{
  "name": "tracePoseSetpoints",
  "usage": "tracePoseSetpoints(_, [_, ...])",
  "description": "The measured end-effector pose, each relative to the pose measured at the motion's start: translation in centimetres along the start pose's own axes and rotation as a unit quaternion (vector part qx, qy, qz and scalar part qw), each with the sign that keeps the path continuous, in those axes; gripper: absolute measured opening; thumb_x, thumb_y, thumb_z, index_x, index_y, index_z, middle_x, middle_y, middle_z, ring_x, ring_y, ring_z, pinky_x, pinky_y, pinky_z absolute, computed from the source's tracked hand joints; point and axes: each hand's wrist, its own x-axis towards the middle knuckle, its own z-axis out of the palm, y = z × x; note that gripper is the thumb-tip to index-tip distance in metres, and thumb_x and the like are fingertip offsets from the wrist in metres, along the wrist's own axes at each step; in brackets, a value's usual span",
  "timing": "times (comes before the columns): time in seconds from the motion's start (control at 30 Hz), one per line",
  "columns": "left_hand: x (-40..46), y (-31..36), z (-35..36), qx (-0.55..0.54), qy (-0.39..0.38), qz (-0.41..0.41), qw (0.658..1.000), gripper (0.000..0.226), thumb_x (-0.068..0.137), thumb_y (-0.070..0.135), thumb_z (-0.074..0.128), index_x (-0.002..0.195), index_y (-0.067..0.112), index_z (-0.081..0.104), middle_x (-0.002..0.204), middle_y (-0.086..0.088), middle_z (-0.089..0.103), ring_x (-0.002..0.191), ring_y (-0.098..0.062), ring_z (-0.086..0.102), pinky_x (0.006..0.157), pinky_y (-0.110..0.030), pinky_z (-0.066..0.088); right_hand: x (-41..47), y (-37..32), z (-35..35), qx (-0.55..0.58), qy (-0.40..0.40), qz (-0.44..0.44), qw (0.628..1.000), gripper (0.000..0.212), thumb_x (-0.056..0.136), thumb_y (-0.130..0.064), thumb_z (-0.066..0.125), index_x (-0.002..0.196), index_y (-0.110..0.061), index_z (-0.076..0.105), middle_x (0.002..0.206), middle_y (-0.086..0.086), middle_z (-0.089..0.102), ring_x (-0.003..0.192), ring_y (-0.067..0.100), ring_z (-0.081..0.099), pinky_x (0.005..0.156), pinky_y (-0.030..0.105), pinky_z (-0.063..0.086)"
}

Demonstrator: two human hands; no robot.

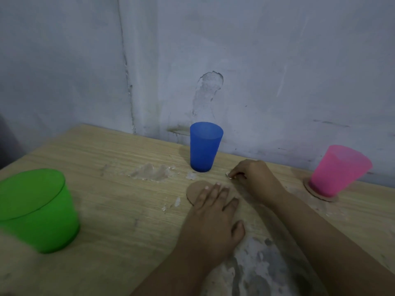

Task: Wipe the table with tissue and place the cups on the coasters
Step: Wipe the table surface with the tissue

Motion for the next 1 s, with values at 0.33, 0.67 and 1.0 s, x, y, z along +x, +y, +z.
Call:
tracePoseSetpoints(0.33, [-2.6,1.8,0.1,-0.054,-0.004,0.031,0.998,0.063,0.094,0.047,0.028,0.15,0.018,0.023,0.158,0.002,0.021,0.145,-0.009,0.011,0.108,-0.023,-0.02,-0.6,0.2,-0.1,-0.021,-0.009,-0.013,1.0,0.025,0.083,0.001,0.055,0.095,-0.009,0.073,0.099,0.009,0.071,0.094,0.024,0.063,0.082,0.025,0.042])
tracePoseSetpoints(0.67, [-2.0,1.7,0.2,-0.061,-0.029,-0.01,0.998,0.063,0.096,0.053,0.026,0.151,0.028,0.01,0.16,0.009,0.002,0.145,-0.006,-0.008,0.112,-0.023,-0.011,0.2,-0.2,-0.1,-0.027,0.003,-0.019,0.999,0.025,0.083,0.002,0.055,0.097,-0.007,0.073,0.101,0.01,0.071,0.094,0.024,0.063,0.086,0.028,0.046])
tracePoseSetpoints(1.0, [-2.1,1.5,0.3,-0.056,-0.016,-0.006,0.998,0.062,0.096,0.054,0.025,0.151,0.03,0.01,0.16,0.01,0.004,0.145,-0.005,-0.007,0.112,-0.023,-0.011,1.1,-1.1,0.5,0.002,0.042,0.012,0.999,0.025,0.085,0.0,0.051,0.097,-0.003,0.073,0.1,0.014,0.07,0.093,0.027,0.062,0.087,0.032,0.047])
